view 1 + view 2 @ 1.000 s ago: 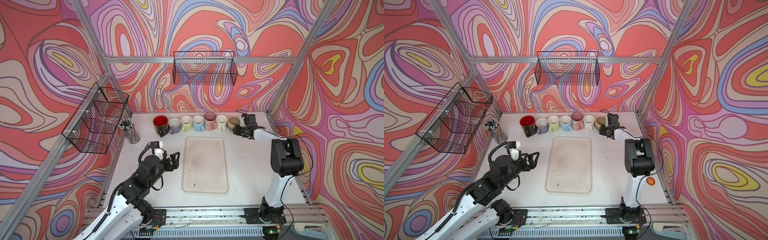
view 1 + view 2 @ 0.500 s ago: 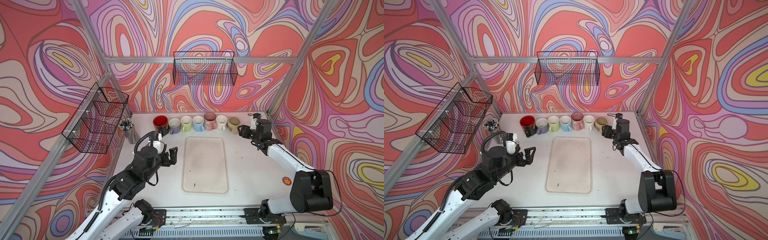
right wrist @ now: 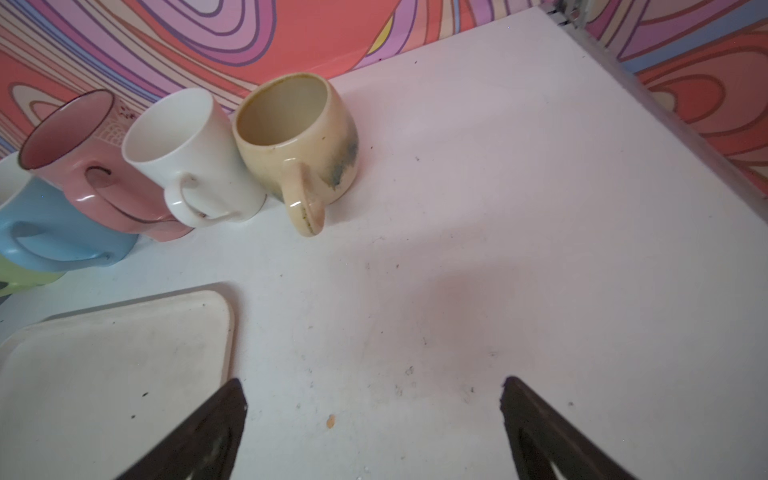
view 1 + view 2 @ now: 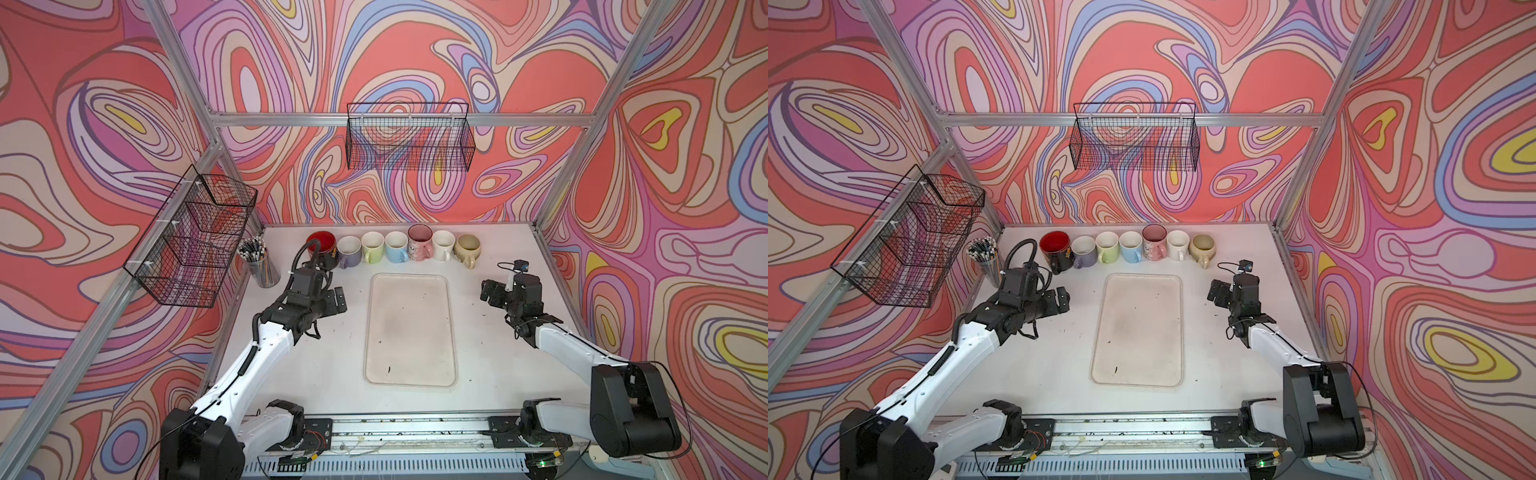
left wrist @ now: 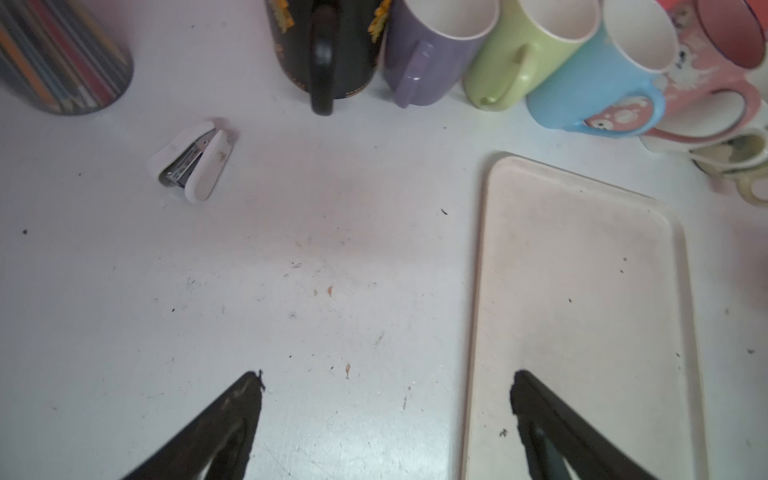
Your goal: Turn the mug right side up
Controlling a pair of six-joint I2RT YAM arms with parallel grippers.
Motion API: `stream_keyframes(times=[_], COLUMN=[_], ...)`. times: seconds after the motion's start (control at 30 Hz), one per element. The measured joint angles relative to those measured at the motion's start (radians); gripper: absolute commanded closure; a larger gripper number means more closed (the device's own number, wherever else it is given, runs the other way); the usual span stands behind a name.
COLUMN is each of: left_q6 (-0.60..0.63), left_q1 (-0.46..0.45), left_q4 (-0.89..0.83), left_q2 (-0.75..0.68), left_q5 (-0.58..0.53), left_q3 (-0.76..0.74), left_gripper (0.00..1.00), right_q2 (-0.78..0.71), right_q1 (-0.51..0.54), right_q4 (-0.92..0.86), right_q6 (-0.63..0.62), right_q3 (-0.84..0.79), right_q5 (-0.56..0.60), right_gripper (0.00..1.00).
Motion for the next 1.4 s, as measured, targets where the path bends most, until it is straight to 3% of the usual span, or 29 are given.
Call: stream_keyframes(times=[0.1,0.2,0.47,0.73,0.87,1.03,1.27,1.4], left_q6=[-0.055,-0.066,-0.005,0.132,0.198,0.242,0.279,0.300], left_q1=[0.175,0.259,0.272,0.286,0.288,0.286,0.269,0.236], left_q4=[0.077,0.143,0.271,0.347,0.412,0.556,0.762,0.975], left_q2=[0.085,0.200,0.419,0.520,0.528,0.527,0.415,0.313], left_q5=[0.045,0.020,-0.059,-0.096,-0.115,-0.114,-0.122,-0.155], left_q3=[-0.026,-0.020,0.041,0.164,0.139,0.006,-0.203,-0.360], left_gripper=[0.00,0.00,0.00,0.00,0.00,0.00,0.00,0.00], right_q2=[0.000,0.028,0.228,0.395,0.425,0.424,0.398,0.404], right_q1=[0.000,0.000,-0.005,-0.017,-0.022,-0.023,-0.018,0.000], right_q4=[0.088,0.187,0.378,0.451,0.430,0.448,0.629,0.842], right_q6=[-0.016,-0.042,-0.124,-0.176,-0.182,-0.186,-0.208,-0.243], right_q3=[-0.040,-0.065,-0.060,0.052,0.110,0.100,-0.071,-0.191], right_q5=[0.071,0.124,0.198,0.219,0.220,0.220,0.217,0.183], right_gripper=[0.02,0.02,0.02,0.02,0.02,0.02,0.02,0.01])
